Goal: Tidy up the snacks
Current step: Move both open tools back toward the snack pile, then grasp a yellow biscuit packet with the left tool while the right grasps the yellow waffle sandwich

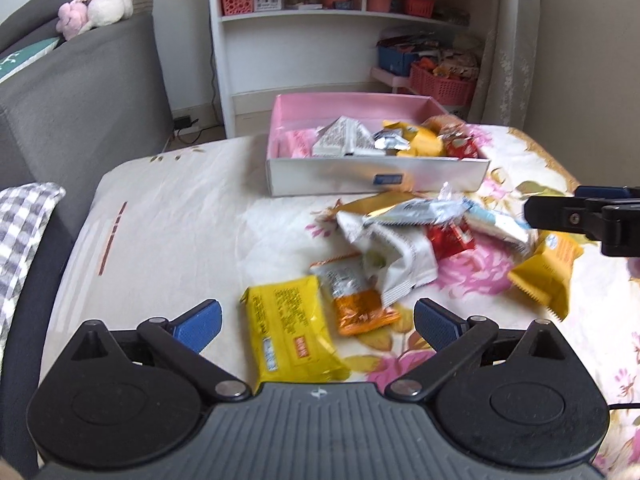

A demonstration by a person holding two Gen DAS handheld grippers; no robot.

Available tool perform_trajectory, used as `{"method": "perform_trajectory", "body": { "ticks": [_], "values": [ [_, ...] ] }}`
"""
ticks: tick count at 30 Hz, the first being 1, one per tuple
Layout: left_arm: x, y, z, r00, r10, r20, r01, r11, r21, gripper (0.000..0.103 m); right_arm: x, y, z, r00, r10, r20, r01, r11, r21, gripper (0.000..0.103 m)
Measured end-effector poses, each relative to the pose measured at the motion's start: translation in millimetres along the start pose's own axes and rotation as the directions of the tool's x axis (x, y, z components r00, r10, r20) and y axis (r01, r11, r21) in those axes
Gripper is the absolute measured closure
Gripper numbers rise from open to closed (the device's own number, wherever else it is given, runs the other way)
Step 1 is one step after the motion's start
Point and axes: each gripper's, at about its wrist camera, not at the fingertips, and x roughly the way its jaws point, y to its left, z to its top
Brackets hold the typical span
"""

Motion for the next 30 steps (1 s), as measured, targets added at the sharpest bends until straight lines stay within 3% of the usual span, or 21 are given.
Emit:
{"method": "perform_trajectory", "body": {
  "ticks": [10,16,23,30],
  "values": [
    [18,16,-11,0.998,0.045,-0.042,-0.047,0.998,-0.047,0.001,24,-24,-11,0.981,-0.168,-0.093,0.177,0.98,0.092,0.006],
    [32,20,-12,0.997,0.055,-0.057,-0.058,0.998,-0.041,0.007,51,-28,-19,0.95,-0.281,-0.138,0.286,0.958,0.016,0.006],
    [39,18,-14,0.997,0.041,-0.06,-0.041,0.999,0.001,0.014,66,-35,-27,0.92,-0.331,-0.208,0.336,0.942,-0.011,0.006],
    [37,29,-17,0.997,0.04,-0.067,-0.038,0.999,0.031,0.02,57,-48,-37,0.909,-0.315,-0.271,0.315,0.948,-0.047,0.006]
  ]
}}
